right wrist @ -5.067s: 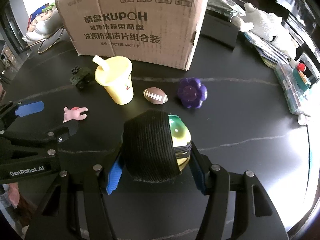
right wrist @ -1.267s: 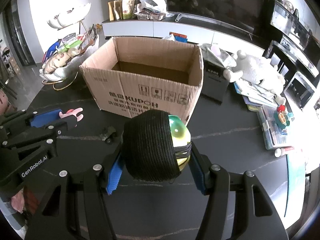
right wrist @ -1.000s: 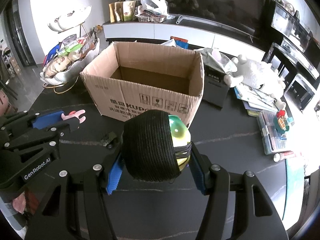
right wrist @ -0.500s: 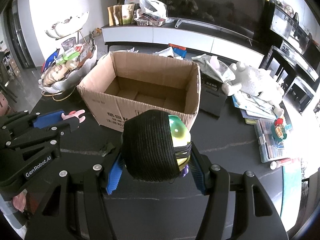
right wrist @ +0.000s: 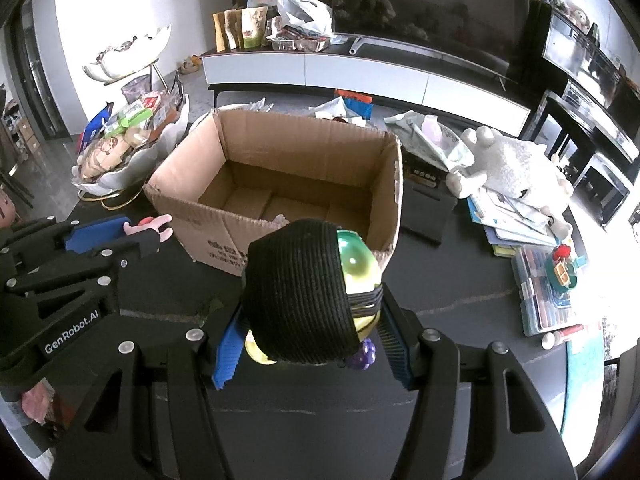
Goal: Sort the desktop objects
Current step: 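Lift the pink bunny and black knit ball and carry both toward the box, then open the left tool over the box to drop the pink bunny inside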
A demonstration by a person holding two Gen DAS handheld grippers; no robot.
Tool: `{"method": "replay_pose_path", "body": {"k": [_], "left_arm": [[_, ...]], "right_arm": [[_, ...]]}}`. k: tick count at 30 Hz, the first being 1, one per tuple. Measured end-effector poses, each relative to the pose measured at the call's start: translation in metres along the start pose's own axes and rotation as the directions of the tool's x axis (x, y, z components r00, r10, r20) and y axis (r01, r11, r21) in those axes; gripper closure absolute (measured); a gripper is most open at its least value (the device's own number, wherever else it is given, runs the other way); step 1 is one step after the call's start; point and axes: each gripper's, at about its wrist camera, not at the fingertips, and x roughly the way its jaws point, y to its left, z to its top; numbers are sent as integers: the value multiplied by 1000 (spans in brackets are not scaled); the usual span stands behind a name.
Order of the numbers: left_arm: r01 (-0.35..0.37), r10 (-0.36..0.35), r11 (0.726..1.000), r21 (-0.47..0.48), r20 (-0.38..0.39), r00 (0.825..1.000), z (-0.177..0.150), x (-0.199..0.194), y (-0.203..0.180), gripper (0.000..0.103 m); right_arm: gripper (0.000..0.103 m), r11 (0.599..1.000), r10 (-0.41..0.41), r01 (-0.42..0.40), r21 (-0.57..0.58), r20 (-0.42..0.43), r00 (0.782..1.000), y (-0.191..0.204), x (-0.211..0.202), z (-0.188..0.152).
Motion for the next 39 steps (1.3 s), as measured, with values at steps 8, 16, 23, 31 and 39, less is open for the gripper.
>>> {"method": "replay_pose_path", "body": {"k": [8, 16, 23, 31, 39], "left_arm": [[-6, 6, 1000, 9, -3, 1000, 14, 6, -1, 76], [-10, 10, 1000, 14, -15, 1000, 25, 18, -2, 76], [-9, 9, 1000, 12, -19, 1000, 33, 27, 0, 76], [-7, 7, 1000, 10, -25, 1000, 44, 38, 2, 76], [-7, 7, 1000, 2, -17, 1000, 57, 44, 7, 76]], "right_arm": [[46, 1000, 0, 0, 1, -2, 1000, -3, 8, 14], [46, 1000, 4, -4, 7, -2, 1000, -5, 16, 25], [46, 1000, 8, -8, 18, -5, 1000, -7, 27, 33], [46, 999, 11, -11, 31, -5, 1000, -12, 35, 40], [46, 999, 5, -5, 33, 2, 1000, -13, 40, 50]]}}
